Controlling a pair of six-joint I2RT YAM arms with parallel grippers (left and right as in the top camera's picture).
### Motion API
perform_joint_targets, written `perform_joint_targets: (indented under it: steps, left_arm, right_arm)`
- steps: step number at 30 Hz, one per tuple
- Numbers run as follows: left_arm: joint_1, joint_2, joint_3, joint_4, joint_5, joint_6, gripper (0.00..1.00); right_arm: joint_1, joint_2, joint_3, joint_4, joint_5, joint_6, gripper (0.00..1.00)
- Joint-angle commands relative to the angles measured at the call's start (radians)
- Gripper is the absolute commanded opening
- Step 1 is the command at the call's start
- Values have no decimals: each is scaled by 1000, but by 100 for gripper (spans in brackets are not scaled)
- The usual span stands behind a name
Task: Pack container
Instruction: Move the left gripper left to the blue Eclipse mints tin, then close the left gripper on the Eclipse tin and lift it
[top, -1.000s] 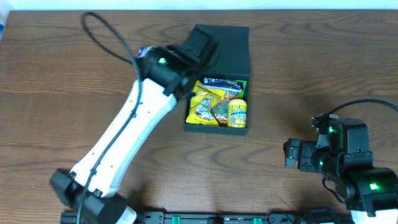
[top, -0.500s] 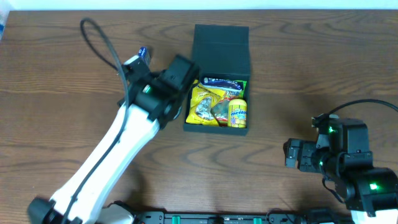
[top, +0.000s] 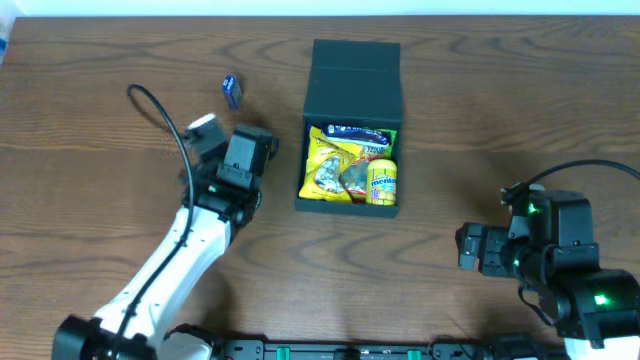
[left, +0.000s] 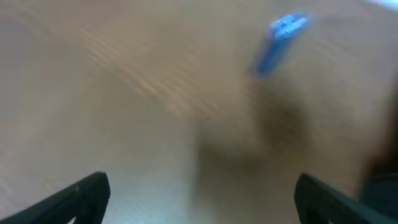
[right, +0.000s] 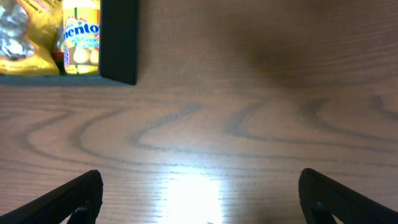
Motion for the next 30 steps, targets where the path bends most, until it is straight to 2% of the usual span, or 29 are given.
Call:
perform_joint_targets:
  steps: [1,7,11,15,30]
  left_arm:
    - [24,58,-106,196,113,399,95]
    - [92,233,-146,434,109,470,95]
    - [114,359,-145,669,148,564,96]
    - [139,464,-134,827,177,577,95]
    - [209,681,115,850,300,553,96]
  right_arm:
    - [-8,-6,1,1,0,12,99]
    - [-8,-6,1,1,0,12,99]
    - [-8,-6,1,1,0,12,99]
    - [-8,-6,1,1,0,12,99]
    - [-8,-6,1,1,0,12,99]
